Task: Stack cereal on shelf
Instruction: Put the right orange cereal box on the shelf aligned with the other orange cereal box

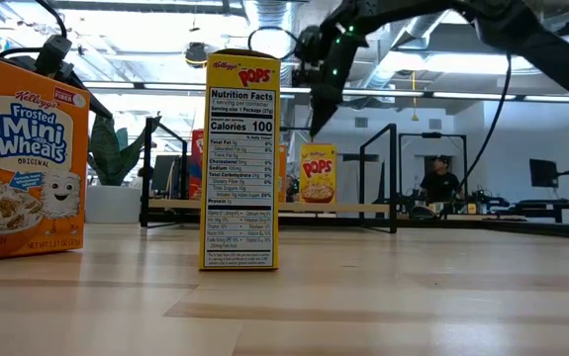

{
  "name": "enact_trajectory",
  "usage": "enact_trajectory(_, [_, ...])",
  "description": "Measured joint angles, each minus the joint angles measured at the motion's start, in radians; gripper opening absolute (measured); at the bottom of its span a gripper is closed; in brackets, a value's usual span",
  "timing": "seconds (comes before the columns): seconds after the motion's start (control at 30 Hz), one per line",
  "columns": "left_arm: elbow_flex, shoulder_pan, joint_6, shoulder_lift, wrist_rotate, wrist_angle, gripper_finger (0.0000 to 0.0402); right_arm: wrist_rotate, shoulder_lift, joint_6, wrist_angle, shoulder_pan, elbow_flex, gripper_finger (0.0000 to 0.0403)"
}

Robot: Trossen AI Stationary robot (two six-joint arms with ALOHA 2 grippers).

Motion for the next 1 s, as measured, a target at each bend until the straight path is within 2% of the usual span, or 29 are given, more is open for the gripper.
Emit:
enact_trajectory(0.13, [0.0, 0.0, 0.0, 0.0, 0.005, 0.001, 0.0286, 0.07, -0.079, -0.007, -0.036, 0.015, -0.003, 0.0358])
enact_trajectory(0.23, [0.0, 0.0, 0.009, 0.0, 0.007, 0.002, 0.0286, 0.096, -0.143, 0.049, -0.104, 0.032, -0.004, 0.0353])
enact_trajectory(0.37, [0.0, 0.0, 0.018, 0.0, 0.026, 0.006, 0.0286, 0.053, -0.257, 0.21, -0.229, 0.076, -0.003, 0.035])
enact_trajectory(0.47, [0.0, 0.0, 0.02, 0.0, 0.058, 0.006, 0.0286, 0.038, -0.317, 0.4, -0.362, 0.129, -0.005, 0.035])
enact_trajectory(0.5, [0.0, 0.0, 0.027, 0.0, 0.067, 0.007, 0.0286, 0.036, -0.335, 0.477, -0.353, 0.152, -0.017, 0.035])
enact_trajectory(0.6, [0.0, 0.0, 0.049, 0.0, 0.088, 0.007, 0.0286, -0.045, -0.423, 0.67, -0.346, 0.226, -0.101, 0.0348])
enact_trajectory(0.7, [0.0, 0.0, 0.067, 0.0, 0.097, 0.007, 0.0286, -0.027, -0.508, 0.823, -0.345, 0.342, -0.214, 0.0344])
enact_trajectory(0.87, [0.0, 0.0, 0.097, 0.0, 0.138, 0.007, 0.0286, 0.018, -0.655, 1.184, -0.345, 0.576, -0.524, 0.0335])
enact_trajectory(1.0, [0.0, 0.0, 0.127, 0.0, 0.18, 0.007, 0.0286, -0.021, -0.767, 1.507, -0.352, 0.792, -0.774, 0.0331])
